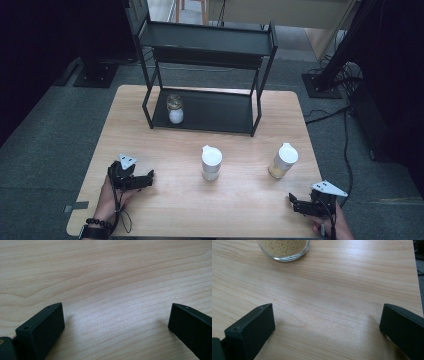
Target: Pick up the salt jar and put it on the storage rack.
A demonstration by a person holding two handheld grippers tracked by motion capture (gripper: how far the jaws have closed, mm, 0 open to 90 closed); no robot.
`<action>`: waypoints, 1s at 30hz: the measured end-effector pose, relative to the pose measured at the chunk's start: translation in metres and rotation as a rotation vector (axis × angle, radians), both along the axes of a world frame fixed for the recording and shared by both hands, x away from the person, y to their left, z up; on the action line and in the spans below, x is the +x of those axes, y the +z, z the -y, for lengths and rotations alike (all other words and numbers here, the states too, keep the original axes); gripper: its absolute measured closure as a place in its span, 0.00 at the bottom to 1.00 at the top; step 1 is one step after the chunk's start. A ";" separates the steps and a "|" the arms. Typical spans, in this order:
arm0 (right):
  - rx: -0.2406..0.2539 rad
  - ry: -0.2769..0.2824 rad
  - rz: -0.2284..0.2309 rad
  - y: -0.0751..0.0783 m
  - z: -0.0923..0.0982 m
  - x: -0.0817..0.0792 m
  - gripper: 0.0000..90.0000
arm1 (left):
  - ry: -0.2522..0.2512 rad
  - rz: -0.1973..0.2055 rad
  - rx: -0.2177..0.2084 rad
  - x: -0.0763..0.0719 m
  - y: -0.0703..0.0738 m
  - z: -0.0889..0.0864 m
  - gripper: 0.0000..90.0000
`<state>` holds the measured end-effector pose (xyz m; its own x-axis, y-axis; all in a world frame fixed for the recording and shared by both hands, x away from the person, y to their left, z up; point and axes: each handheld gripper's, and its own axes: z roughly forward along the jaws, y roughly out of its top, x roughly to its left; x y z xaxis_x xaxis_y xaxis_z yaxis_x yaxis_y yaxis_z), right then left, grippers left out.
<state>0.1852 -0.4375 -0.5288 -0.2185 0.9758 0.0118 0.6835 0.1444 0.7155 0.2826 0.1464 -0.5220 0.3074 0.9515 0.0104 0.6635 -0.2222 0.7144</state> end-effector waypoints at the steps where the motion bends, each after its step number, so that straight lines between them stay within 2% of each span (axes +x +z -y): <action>1: 0.000 0.000 0.000 0.000 0.000 0.000 0.00 | 0.001 0.000 0.001 -0.001 0.000 -0.001 0.01; 30: 0.000 0.000 0.000 0.000 0.000 0.000 0.00 | 0.013 -0.001 0.001 -0.026 0.000 -0.025 0.01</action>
<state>0.1853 -0.4375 -0.5287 -0.2184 0.9758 0.0123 0.6838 0.1441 0.7153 0.2570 0.1711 -0.5219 0.2947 0.9555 0.0110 0.6668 -0.2139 0.7139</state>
